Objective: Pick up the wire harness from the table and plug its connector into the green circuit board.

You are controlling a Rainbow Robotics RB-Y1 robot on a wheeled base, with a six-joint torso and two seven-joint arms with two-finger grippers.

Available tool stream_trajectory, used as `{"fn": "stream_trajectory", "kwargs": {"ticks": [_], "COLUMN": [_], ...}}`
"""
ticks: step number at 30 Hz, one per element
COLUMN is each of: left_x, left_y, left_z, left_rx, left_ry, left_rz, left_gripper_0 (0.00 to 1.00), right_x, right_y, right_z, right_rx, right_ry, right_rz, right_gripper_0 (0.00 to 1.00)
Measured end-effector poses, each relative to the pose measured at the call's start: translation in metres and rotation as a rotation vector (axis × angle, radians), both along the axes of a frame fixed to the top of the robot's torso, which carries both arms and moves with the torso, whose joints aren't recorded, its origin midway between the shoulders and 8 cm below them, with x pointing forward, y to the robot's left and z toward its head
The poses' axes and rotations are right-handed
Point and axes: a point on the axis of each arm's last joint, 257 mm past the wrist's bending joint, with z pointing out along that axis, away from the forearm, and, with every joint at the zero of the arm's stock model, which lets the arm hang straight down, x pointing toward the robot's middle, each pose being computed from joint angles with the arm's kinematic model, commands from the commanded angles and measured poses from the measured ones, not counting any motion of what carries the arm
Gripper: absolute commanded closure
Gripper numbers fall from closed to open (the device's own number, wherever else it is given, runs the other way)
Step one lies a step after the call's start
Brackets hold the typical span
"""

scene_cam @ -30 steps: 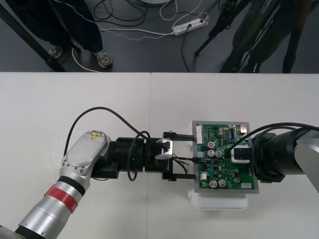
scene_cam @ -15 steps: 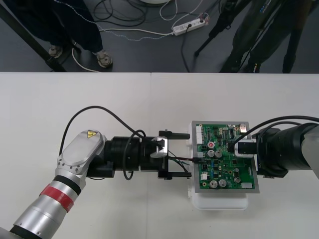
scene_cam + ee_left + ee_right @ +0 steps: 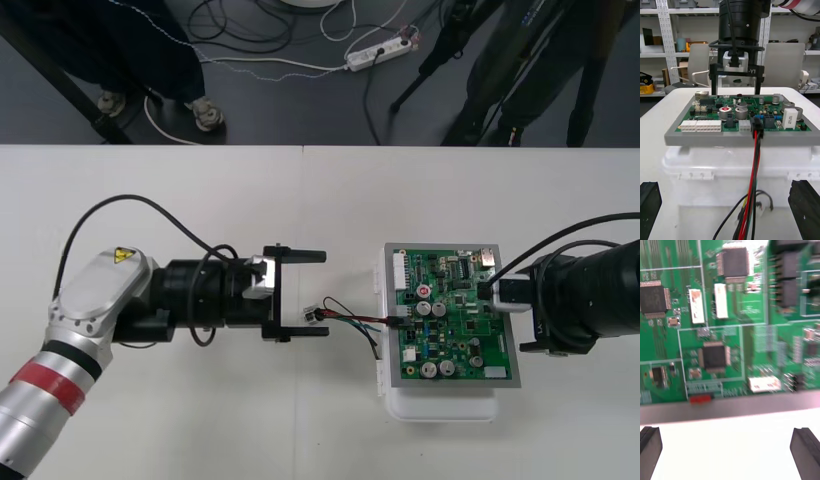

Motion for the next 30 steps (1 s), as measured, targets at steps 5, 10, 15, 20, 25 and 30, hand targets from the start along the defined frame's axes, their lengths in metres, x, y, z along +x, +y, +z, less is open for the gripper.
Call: {"fn": "stream_trajectory", "kwargs": {"ticks": [5, 10, 15, 20, 25, 30], "left_x": [0.004, 0.005, 0.003, 0.002, 0.001, 0.002], "left_y": [0.023, 0.043, 0.061, 0.079, 0.103, 0.126], "left_z": [0.011, 0.023, 0.038, 0.050, 0.057, 0.064], "left_rx": [0.012, 0.027, 0.047, 0.069, 0.134, 0.189], "left_ry": [-0.021, -0.044, 0.001, 0.123, 0.138, 0.105], "left_rz": [0.009, 0.007, 0.003, 0.014, 0.027, 0.035], "left_gripper_0": [0.00, 0.00, 0.00, 0.00, 0.00, 0.00], "right_x": [0.002, 0.006, 0.007, -0.005, -0.016, -0.030], "right_y": [-0.003, -0.008, -0.007, 0.017, 0.040, 0.068], "right_z": [0.015, 0.035, 0.057, 0.072, 0.085, 0.109], "right_rx": [0.029, 0.062, 0.150, 0.350, 0.483, 0.613], "right_ry": [-0.020, -0.054, -0.073, -0.019, 0.022, 0.049], "right_rz": [0.046, 0.068, 0.074, 0.099, 0.141, 0.215], "right_gripper_0": [0.00, 0.00, 0.00, 0.00, 0.00, 0.00]}}
